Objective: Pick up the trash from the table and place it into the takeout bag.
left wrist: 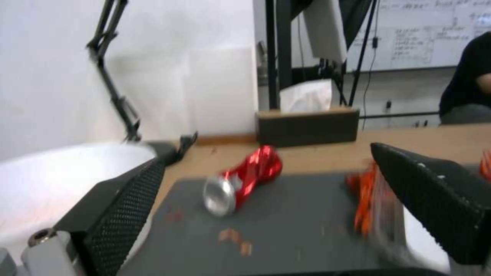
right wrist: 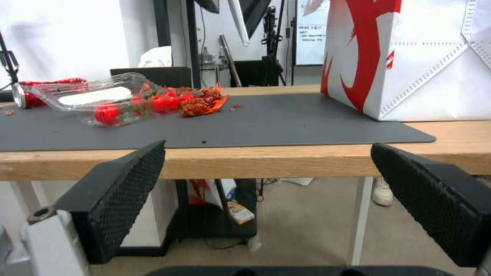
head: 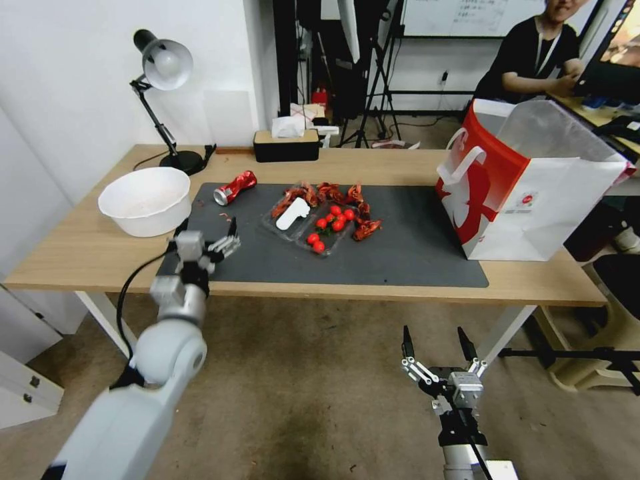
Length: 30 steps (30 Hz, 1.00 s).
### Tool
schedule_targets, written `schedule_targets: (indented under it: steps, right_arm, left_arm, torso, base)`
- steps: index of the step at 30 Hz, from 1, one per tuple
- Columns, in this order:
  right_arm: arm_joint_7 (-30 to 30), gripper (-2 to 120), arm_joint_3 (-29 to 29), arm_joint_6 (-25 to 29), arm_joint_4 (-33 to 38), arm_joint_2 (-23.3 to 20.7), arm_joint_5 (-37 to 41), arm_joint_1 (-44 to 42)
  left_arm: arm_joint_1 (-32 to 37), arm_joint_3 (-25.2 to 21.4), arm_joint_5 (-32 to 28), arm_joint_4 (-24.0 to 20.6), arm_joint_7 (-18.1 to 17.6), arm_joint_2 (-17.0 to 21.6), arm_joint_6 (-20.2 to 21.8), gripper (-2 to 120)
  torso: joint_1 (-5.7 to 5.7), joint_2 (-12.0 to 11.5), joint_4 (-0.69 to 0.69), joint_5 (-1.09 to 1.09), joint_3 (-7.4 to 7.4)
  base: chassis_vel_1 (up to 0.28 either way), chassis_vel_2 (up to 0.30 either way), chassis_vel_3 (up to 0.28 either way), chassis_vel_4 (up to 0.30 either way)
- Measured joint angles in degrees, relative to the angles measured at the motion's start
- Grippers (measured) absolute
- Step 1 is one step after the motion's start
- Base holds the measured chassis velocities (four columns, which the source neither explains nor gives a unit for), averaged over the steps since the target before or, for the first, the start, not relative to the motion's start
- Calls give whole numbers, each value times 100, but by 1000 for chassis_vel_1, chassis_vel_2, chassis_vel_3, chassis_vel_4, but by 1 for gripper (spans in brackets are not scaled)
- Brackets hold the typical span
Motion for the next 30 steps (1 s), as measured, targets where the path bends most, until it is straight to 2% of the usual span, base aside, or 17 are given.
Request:
schedule_targets:
  steps: [6,17,18,19,21,30]
  right_arm:
    - [0,100,-24,11,-3,20,-24,-40]
    - [0,100,-19,15,-5,18,-28,-60]
    - [0,100,-13,20,-4,15,-30,-76]
    - [0,100,-13,20,-4,15,-30,-76]
    - [1,100,-3,28,-2,4,-32,-97]
    - [2,100,7,35,2,-1,-31,-107]
  left_arm:
    - [-1193,552,-525,599,168,281,331,100]
    - [-1706,934,-606,998,335,405,435,100]
    - [-1988,1159,-642,1254,417,438,522,100]
    - [-1988,1159,-642,1254,417,438,522,100]
    - [-2365,1443,-688,1567,498,445,564,100]
    - [-2699,1693,-829,1825,581,444,629,100]
  torso:
    - [0,0,-1,-1,0]
    - [0,0,1,-1,0]
    - [0,0,2,-1,0]
    - [0,0,2,-1,0]
    - [0,0,0,-2,0]
    - [0,0,-1,-2,1]
  base:
    - [0,0,0,0]
    - [0,0,0,0]
    - [0,0,0,0]
    - [0,0,0,0]
    - [0,0,0,0]
    - [0,0,0,0]
